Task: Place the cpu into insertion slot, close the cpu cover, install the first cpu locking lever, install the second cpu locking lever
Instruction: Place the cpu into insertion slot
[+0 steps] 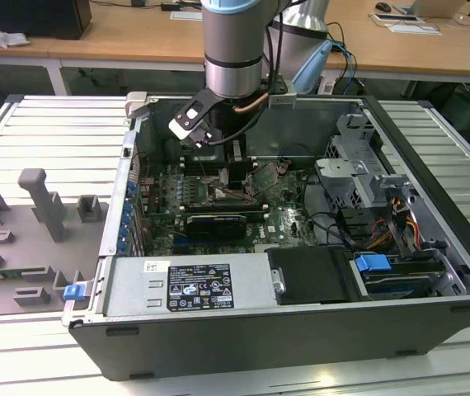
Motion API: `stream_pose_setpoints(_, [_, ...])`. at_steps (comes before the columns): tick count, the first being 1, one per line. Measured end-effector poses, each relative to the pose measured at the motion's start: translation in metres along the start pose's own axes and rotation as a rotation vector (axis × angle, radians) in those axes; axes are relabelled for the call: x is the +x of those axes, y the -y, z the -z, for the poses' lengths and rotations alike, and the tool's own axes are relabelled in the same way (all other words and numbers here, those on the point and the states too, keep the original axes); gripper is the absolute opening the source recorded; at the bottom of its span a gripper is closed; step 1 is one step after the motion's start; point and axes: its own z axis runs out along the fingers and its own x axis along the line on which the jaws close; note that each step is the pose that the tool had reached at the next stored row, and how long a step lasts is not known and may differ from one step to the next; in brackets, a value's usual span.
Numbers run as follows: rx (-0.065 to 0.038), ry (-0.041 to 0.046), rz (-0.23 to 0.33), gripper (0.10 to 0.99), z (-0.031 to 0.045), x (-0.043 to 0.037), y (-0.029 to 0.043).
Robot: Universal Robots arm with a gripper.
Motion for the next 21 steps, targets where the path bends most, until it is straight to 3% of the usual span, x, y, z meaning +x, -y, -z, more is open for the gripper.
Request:
stream_pose_setpoints(5, [0.000,0.0001,0.001,0.537,-0.0035,0.0008,0.0046])
stream_pose_setpoints(21, [0.000,-0.0001,0.003,0.537,-0.0213,0.0082,0.0080])
